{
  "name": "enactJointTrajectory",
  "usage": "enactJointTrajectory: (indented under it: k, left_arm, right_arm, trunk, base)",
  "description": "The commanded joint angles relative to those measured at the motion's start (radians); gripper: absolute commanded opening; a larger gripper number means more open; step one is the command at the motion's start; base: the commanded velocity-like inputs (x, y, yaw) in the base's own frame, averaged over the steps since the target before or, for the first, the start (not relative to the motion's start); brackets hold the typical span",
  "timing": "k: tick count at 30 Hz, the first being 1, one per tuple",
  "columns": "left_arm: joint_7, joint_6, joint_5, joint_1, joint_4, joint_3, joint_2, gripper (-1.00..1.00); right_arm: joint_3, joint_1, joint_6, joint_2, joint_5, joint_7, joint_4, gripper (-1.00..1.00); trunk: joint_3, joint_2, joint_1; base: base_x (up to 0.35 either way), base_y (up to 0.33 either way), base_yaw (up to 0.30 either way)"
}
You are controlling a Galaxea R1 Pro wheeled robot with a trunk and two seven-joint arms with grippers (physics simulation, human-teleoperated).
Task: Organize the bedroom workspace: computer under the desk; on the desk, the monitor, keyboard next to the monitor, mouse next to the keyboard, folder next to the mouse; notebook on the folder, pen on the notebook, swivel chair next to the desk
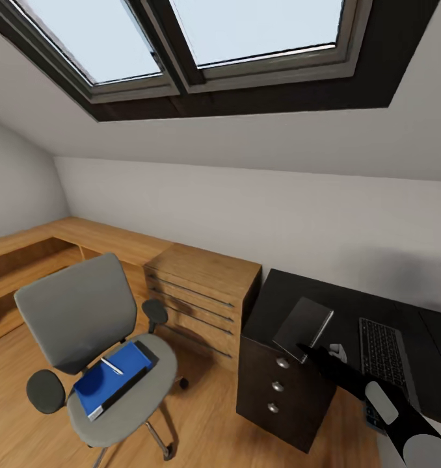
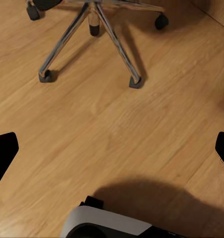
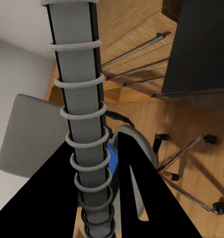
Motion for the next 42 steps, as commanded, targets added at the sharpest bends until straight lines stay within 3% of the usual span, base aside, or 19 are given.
enactJointTrajectory:
  k: [1, 12, 42]
  left_arm:
    - [0.002, -0.003, -0.005, -0.001, 0.0, 0.005, -0.001, 1.0]
    - [0.002, -0.002, -0.005, -0.001, 0.0, 0.005, -0.001, 1.0]
    - [0.003, -0.002, -0.003, -0.001, 0.0, 0.007, -0.001, 1.0]
  right_arm:
    - [-0.003, -0.001, 0.008, 0.0, -0.007, 0.001, 0.002, -1.0]
    - [-0.02, -0.001, 0.007, 0.001, -0.007, 0.002, 0.015, -1.0]
    - [-0.025, -0.001, 0.01, 0.001, -0.007, 0.0, 0.02, -1.0]
  trunk:
    - [-0.002, -0.001, 0.001]
    - [-0.002, -0.001, 0.001]
    - [-0.002, -0.001, 0.001]
  base:
    - [0.334, 0.0, 0.0]
    - [0.254, -0.038, 0.0]
    - [0.01, -0.003, 0.0]
